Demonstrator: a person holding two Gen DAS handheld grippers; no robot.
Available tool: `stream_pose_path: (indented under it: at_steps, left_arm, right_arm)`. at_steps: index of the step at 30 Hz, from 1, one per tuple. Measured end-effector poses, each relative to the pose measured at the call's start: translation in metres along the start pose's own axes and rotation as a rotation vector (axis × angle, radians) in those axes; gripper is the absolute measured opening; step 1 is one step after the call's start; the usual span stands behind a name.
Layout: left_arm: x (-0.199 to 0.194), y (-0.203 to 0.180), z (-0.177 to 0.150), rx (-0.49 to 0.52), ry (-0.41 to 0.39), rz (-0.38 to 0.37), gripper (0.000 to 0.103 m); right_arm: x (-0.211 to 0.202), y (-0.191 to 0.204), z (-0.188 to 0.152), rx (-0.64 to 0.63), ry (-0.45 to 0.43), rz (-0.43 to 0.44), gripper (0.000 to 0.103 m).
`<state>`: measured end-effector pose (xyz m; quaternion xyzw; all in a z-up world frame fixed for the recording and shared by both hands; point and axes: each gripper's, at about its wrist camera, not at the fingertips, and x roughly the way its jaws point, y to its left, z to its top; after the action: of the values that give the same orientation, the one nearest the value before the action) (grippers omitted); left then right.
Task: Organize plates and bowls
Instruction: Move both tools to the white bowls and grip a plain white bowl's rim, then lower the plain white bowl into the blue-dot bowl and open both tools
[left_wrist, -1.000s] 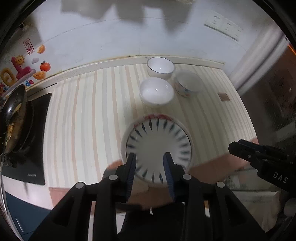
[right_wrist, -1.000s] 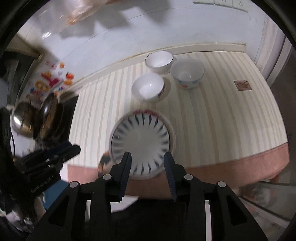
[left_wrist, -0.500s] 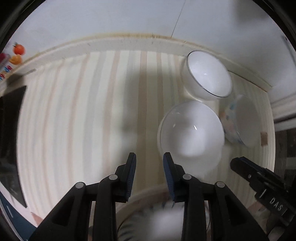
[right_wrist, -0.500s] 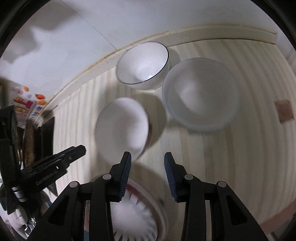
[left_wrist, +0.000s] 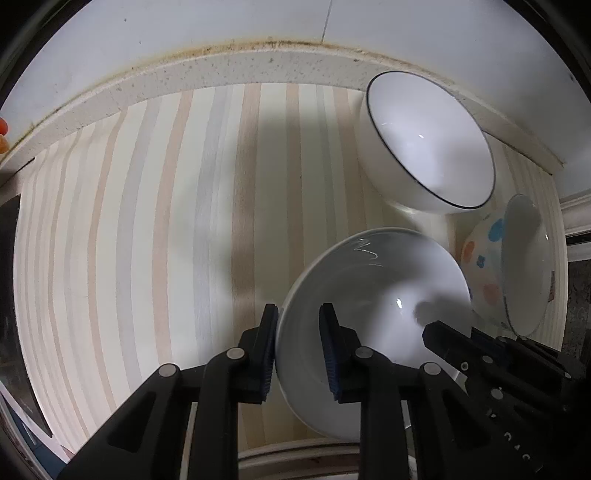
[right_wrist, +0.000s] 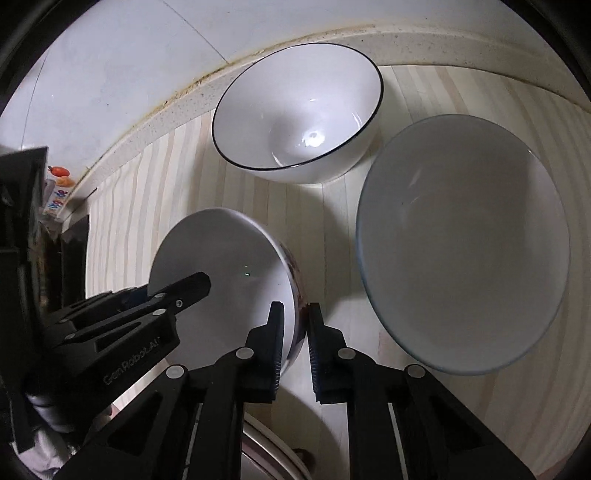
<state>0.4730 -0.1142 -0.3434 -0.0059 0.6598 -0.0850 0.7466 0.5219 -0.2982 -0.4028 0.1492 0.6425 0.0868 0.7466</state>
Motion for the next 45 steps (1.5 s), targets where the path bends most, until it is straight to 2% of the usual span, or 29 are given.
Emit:
stream_pose_path:
  at_steps: [5,13,17,21,26,33,45]
  left_arm:
    - [-0.027,-0.011,-0.015,0.003,-0.02,-0.005,0.02]
    - [-0.097,-0.044,-0.05,0.088,-0.099,-0.016,0.021]
    - [-0.116,-0.071,-0.071,0.127,-0.119,-0.038,0.021]
    - [-0.118,-0.098,-0.091,0.156,-0.115,-0.069,0.021]
    - [-0.093,-0.125,-0.107,0.21,-0.055,-0.11,0.021]
    - [-0.047,-0.158,-0.131,0.289,0.024,-0.086,0.021]
    - [-0.009,-0.177,-0.148,0.348,0.092,-0.025,0.02]
  right_arm:
    - [-0.021,0.006,-0.008,-0.014,-0.021,0.022,0.014]
    - [-0.093,0.006,-0.041,-0.046,-0.085,0.041,0.014]
    - [-0.128,-0.012,-0.068,-0.049,-0.109,0.031,0.014]
    - [-0.147,-0.033,-0.099,-0.037,-0.117,-0.002,0.014]
    - [-0.149,-0.074,-0.134,0.016,-0.088,-0.019,0.014]
    - [-0.121,-0.128,-0.164,0.127,-0.048,-0.019,0.014]
    - [-0.089,-0.162,-0.182,0.187,-0.01,-0.017,0.014]
